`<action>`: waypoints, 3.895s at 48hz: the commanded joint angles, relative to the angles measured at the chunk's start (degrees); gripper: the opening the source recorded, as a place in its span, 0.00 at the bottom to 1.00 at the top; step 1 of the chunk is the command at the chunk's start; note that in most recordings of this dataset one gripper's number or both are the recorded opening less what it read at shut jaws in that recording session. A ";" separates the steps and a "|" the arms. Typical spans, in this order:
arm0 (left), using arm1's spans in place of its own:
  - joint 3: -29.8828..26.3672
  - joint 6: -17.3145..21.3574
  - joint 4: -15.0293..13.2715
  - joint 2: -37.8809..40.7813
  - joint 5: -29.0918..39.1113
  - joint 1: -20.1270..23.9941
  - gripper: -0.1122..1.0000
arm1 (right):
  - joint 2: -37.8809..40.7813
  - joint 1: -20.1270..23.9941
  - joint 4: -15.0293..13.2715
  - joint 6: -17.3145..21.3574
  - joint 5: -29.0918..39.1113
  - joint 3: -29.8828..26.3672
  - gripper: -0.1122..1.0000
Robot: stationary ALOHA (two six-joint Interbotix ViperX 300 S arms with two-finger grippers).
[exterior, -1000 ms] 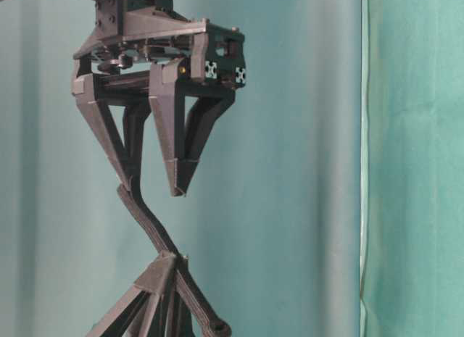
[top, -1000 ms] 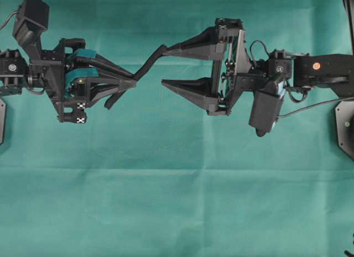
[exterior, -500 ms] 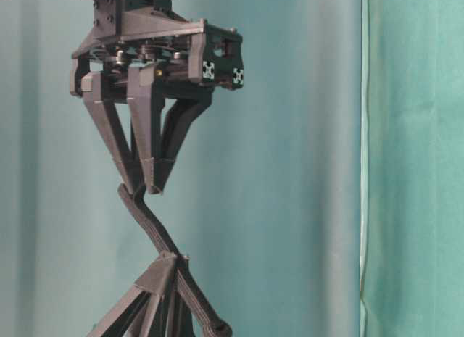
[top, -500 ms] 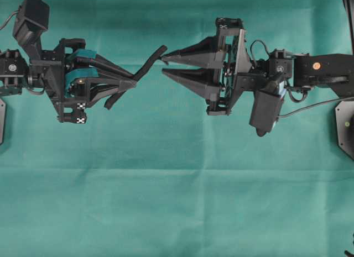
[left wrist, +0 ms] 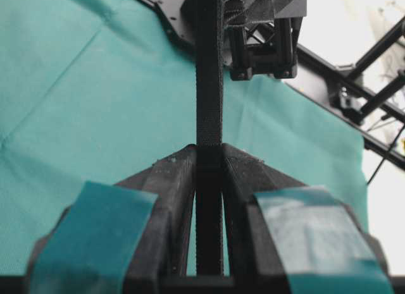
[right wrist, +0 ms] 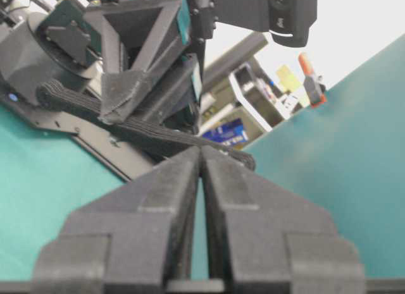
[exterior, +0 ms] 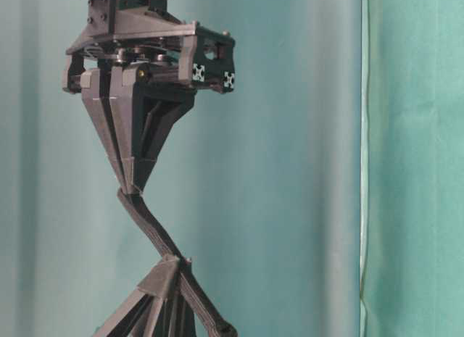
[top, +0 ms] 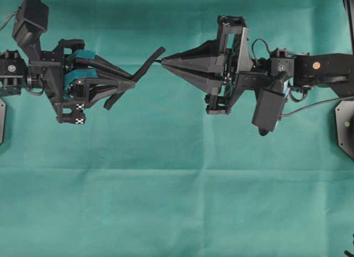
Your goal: Peel off the Velcro with your right arm.
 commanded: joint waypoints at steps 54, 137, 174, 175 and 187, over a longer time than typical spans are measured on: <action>-0.44 0.18 0.00 -0.70 -2.11 0.18 0.19 | 1.23 1.23 0.18 0.44 -0.53 0.44 0.02; -0.44 0.26 0.00 -0.35 -5.19 0.88 0.19 | 9.93 5.80 0.00 0.44 0.53 -6.77 0.02; 1.23 0.35 0.00 -0.97 -10.20 2.37 0.19 | 12.92 7.03 -0.09 0.44 2.20 -9.58 0.02; 1.41 0.35 0.00 -0.97 -10.63 2.46 0.19 | 12.83 7.03 -0.09 0.44 2.37 -9.58 0.02; 2.99 0.35 0.00 -1.23 -15.03 2.64 0.19 | 12.66 7.12 0.09 0.62 3.52 -8.88 0.02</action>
